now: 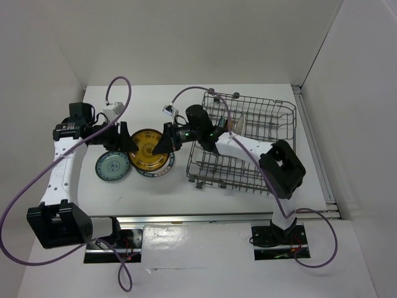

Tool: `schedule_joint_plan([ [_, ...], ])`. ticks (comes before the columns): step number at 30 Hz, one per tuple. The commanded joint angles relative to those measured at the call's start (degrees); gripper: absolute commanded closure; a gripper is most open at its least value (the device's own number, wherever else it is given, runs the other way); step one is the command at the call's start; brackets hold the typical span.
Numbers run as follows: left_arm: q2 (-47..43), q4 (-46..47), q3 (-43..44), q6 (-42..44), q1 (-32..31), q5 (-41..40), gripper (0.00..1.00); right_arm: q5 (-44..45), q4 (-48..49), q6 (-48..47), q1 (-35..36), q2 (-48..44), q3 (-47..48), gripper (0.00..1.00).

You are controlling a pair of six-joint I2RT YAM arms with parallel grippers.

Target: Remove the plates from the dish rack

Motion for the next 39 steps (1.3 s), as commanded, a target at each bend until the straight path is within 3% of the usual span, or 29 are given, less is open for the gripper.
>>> schedule_joint_plan([
  [1, -0.20, -0.74, 0.17, 2.87, -1.62, 0.38, 0.44, -2.85, 8.47, 2.19, 0.68, 1.58, 3.50, 1.00],
  [2, -0.20, -1.34, 0.17, 2.87, -1.62, 1.95, 0.69, -3.37, 8.47, 2.20, 0.68, 1.59, 4.19, 1.00],
  [6, 0.42, -3.98, 1.57, 4.71, -1.62, 7.04, 1.00, -3.38, 8.47, 2.20, 1.21, 2.90, 5.26, 1.00],
  [8, 1.04, -6.08, 2.97, 5.24, -1.62, 7.85, 1.00, -3.38, 6.72, 2.20, 1.21, 2.90, 5.86, 1.00],
  [10, 2.08, -6.10, 4.03, 4.29, 0.47, 6.28, 1.00, -1.45, 1.73, -0.25, 1.21, 2.90, 7.36, 0.85],
  [11, 2.09, -6.10, 4.73, 2.80, 1.79, 5.14, 1.00, -0.75, -0.12, -1.83, 1.21, 2.90, 8.58, 0.76],
  [12, 2.87, -6.10, 4.74, 2.26, 3.37, 3.65, 1.00, 0.04, -2.06, -2.54, 0.43, 2.90, 9.20, 0.50],
  [15, 4.89, -6.10, 4.74, 1.73, 11.54, 3.63, 1.00, 7.48, -11.53, -6.13, -0.11, 0.36, 11.05, 0.27],
  [16, 5.42, -6.10, 4.74, 0.94, 16.43, 3.63, 1.00, 9.87, -13.31, -7.19, -0.63, -1.73, 11.06, 0.24],
  [19, 7.62, -3.12, 0.63, -1.52, 25.41, 2.85, 1.00, 21.18, -19.01, -10.19, -1.16, -7.26, 10.53, 0.21],
  [22, 9.55, 0.83, -2.02, -3.28, 29.04, -2.77, 1.00, 29.81, -21.67, -13.17, -1.16, -11.76, 8.60, 0.20],
  [25, 10.79, 3.56, -5.01, -3.28, 30.10, -8.05, 1.00, 34.48, -23.87, -15.81, -1.16, -16.60, 6.93, 0.19],
  [34, 17.64, 9.20, -8.27, -4.51, 30.10, -12.72, 1.00, 42.15, -27.83, -18.63, -1.69, -26.09, 1.57, 0.15],
  [39, 21.68, 9.72, -9.50, -3.11, 30.10, -10.26, 0.77, 43.47, -28.35, -19.16, -2.22, -28.38, 0.25, 0.13],
])
